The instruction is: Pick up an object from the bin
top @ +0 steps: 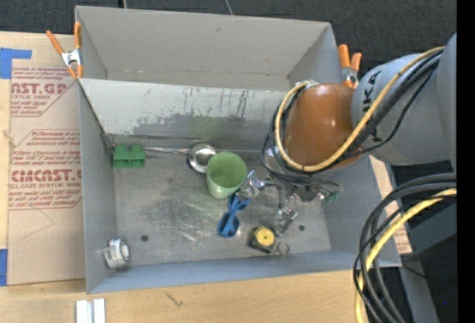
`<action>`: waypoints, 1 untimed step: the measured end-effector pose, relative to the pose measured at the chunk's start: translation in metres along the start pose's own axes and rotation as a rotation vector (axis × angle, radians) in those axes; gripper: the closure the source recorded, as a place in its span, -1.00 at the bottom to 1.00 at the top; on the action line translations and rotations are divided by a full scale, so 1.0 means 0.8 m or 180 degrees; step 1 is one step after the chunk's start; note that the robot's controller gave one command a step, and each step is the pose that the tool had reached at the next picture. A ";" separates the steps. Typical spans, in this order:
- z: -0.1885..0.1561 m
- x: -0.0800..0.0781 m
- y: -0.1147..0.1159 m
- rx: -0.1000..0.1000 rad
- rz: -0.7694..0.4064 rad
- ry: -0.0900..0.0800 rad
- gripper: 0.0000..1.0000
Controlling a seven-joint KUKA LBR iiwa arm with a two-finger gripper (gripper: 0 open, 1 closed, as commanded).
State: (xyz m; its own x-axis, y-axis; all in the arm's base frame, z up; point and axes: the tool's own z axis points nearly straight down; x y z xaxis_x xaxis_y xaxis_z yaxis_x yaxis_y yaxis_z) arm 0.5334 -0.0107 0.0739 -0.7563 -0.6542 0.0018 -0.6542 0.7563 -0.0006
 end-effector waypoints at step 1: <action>-0.005 -0.007 -0.002 0.0029 0.0002 -0.0057 1.00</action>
Offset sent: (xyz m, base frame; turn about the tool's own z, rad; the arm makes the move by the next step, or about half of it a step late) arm 0.0000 0.0000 0.0000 0.0000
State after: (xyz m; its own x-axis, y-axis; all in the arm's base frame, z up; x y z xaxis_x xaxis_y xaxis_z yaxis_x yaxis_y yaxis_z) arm 0.5388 -0.0082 0.0780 -0.7567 -0.6536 -0.0161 -0.6535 0.7568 -0.0098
